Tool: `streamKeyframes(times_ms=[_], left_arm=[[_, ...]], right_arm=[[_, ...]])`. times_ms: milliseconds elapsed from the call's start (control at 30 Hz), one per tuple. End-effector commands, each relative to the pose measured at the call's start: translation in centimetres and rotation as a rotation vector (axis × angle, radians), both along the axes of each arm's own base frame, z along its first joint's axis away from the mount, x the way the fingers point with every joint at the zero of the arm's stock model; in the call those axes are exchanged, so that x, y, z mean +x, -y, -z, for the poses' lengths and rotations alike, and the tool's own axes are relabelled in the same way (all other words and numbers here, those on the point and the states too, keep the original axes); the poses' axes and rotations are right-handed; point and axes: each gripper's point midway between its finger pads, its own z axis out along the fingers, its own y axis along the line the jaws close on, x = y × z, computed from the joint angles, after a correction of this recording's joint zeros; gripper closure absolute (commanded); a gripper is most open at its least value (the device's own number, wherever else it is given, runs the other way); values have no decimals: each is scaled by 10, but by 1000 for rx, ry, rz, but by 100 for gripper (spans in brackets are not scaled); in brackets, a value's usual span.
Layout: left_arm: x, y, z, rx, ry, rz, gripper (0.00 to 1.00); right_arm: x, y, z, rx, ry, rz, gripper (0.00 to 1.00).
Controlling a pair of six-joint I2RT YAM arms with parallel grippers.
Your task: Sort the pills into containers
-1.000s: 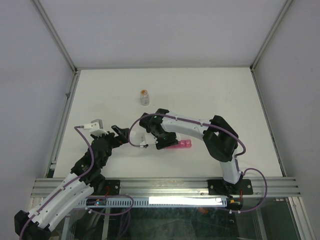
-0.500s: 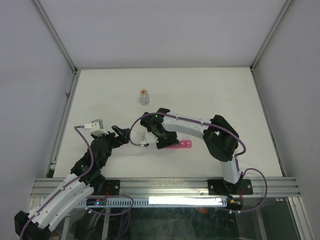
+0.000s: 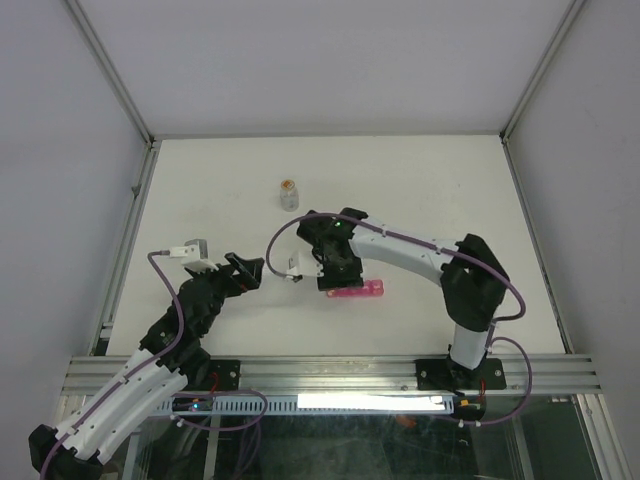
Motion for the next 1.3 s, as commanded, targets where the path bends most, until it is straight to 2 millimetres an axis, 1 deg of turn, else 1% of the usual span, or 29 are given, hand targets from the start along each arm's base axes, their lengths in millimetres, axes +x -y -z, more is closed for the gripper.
streamKeyframes(times_ms=[0, 67, 133, 200, 267, 367, 467, 500, 633, 700, 767, 800, 867, 1033, 1100, 1267], left_arm=[[-2, 13, -26, -48, 89, 79, 1], [-6, 20, -36, -77, 118, 125, 1], [-10, 29, -48, -103, 155, 182, 1], [-14, 37, -57, -125, 181, 231, 1], [-16, 42, -62, -137, 192, 263, 1], [-14, 48, -59, -148, 174, 273, 3], [-6, 53, -50, -155, 111, 258, 6], [-3, 55, -48, -147, 83, 255, 7], [15, 62, -31, -50, -68, 227, 9], [23, 61, -25, 24, -137, 201, 10], [30, 58, -21, 103, -194, 177, 10], [33, 55, -17, 142, -225, 164, 10], [37, 50, -9, 216, -282, 140, 10], [39, 28, 22, 409, -428, 68, 11], [41, 22, 26, 451, -448, 43, 12], [43, 31, 43, 505, -514, 102, 20]], right_arm=[[-7, -14, -32, 236, -8, 36, 100], [-11, -15, -37, 306, -23, 46, 100], [-16, -15, -44, 407, -77, 68, 100], [-18, -16, -60, 542, -122, 83, 100], [-15, -15, -83, 707, -159, 109, 100], [-15, -11, -124, 965, -212, 137, 100], [-23, -8, -160, 1176, -225, 75, 100], [-27, -8, -169, 1230, -228, 54, 100], [-32, -9, -200, 1399, -201, 15, 100], [-32, -7, -215, 1461, -179, -11, 100], [-29, -5, -229, 1515, -179, 30, 100], [-30, -4, -231, 1533, -199, 43, 100], [-33, -1, -228, 1555, -228, 54, 100], [-35, 13, -212, 1543, -220, 74, 100], [-34, 17, -210, 1539, -221, 80, 100], [-33, 16, -205, 1529, -266, 102, 100]])
